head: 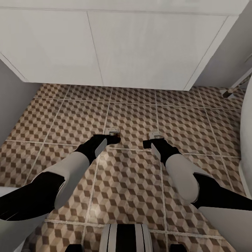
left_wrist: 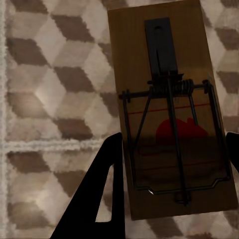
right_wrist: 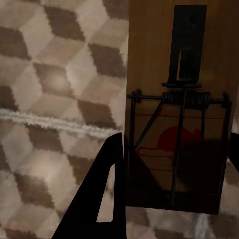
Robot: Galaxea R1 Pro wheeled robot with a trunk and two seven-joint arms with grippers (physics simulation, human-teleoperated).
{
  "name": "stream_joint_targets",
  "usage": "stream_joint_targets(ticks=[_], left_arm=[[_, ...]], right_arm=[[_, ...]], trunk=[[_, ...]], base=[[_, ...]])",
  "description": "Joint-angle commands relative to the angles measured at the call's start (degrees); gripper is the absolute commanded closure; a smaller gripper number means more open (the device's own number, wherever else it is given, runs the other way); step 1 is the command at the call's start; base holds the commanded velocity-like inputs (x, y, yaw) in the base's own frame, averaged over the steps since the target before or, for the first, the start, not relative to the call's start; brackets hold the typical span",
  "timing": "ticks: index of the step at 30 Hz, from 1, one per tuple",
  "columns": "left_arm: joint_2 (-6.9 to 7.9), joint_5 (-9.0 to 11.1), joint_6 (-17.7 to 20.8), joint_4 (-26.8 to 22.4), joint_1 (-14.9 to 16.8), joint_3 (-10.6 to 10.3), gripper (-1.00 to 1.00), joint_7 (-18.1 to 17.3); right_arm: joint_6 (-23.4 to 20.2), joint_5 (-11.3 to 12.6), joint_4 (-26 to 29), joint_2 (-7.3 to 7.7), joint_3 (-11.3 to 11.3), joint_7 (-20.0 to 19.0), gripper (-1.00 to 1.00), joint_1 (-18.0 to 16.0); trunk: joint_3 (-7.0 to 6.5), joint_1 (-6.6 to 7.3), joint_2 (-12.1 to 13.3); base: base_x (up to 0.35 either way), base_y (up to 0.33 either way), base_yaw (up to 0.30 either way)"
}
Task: Take the four mousetraps from the cabinet in the bathroom and place them on the bathroom floor. Make sure all four end up on the same floor surface, and ensure that at least two of them are either under or directly next to the same bathroom sink.
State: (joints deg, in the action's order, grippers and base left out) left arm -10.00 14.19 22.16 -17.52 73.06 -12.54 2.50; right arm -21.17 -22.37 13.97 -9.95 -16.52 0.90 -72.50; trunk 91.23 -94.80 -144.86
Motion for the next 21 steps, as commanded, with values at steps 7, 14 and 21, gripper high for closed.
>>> stream_joint_targets(ticks=[7, 14, 21], left_arm=[[0.0, 0.4, 0.2, -0.1, 0.0, -0.2, 1.0, 0.3], [0.0, 0.4, 0.2, -0.1, 0.0, -0.2, 1.0, 0.3], [0.0, 0.4, 0.2, -0.1, 0.0, -0.2, 1.0, 0.3]], right_arm=[[-0.1, -0.2, 0.1, -0.04, -0.3, 0.0, 1.0, 0.0], [1.4, -0.2, 0.1, -0.04, -0.4, 0.0, 1.0, 0.0], [2.5, -0.2, 0.1, -0.04, -0.4, 0.0, 1.0, 0.0]], trunk=[[0.03, -0.02, 0.0], [0.03, -0.02, 0.0], [0.03, -0.02, 0.0]], base=[[0.304, 0.0, 0.0], [0.192, 0.0, 0.0], [0.027, 0.0, 0.0]])
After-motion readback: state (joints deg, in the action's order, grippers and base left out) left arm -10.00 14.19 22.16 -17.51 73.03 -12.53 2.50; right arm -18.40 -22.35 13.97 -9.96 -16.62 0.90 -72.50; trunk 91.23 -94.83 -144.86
